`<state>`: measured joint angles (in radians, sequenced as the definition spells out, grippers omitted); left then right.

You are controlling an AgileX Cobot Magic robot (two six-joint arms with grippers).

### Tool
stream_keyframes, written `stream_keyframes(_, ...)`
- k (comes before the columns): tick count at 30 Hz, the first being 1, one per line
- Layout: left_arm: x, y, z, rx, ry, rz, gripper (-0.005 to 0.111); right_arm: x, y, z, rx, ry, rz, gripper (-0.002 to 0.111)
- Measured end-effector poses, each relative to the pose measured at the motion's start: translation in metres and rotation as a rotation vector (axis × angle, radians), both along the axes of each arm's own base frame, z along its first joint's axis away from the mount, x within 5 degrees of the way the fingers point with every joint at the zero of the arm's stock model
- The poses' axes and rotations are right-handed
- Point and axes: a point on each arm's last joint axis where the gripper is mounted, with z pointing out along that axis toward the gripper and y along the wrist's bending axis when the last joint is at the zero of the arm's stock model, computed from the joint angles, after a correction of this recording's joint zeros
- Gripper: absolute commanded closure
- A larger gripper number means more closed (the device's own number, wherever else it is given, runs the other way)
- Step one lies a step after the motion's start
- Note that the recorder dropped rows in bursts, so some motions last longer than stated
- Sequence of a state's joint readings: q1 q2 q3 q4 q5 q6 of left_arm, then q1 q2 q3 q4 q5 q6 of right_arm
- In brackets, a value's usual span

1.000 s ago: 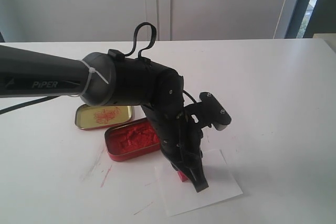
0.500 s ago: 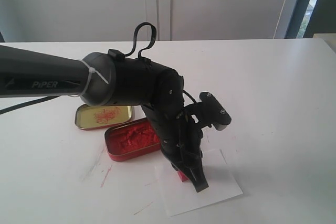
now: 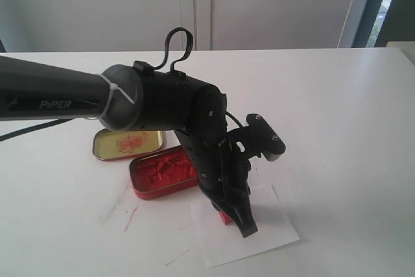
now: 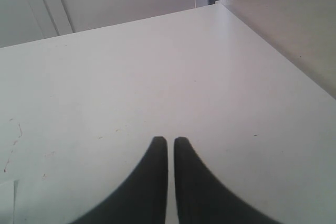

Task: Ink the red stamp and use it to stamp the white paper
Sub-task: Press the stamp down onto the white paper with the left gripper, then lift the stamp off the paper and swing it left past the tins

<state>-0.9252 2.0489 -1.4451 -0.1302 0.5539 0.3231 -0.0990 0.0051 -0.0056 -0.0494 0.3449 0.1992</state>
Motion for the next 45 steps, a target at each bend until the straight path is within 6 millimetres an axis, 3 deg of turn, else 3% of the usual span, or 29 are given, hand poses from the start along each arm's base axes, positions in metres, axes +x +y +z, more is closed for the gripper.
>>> stream_keyframes(18,0.001,-0.002,0.007,0.001,0.002,-0.007,0.107,0.000,0.000,0.000,0.000,0.000,0.000,0.103)
stream_keyframes(25,-0.003,0.005,0.018,0.014,0.006,-0.014,0.107,0.000,0.000,0.000,0.000,0.000,0.000,0.103)
stream_keyframes(31,-0.005,0.009,0.041,-0.015,-0.049,-0.026,0.107,0.000,0.000,0.000,0.000,0.000,0.000,0.103)
stream_keyframes(45,-0.005,0.010,0.041,-0.010,-0.047,-0.025,0.107,0.000,0.000,0.000,0.000,0.000,0.000,0.103)
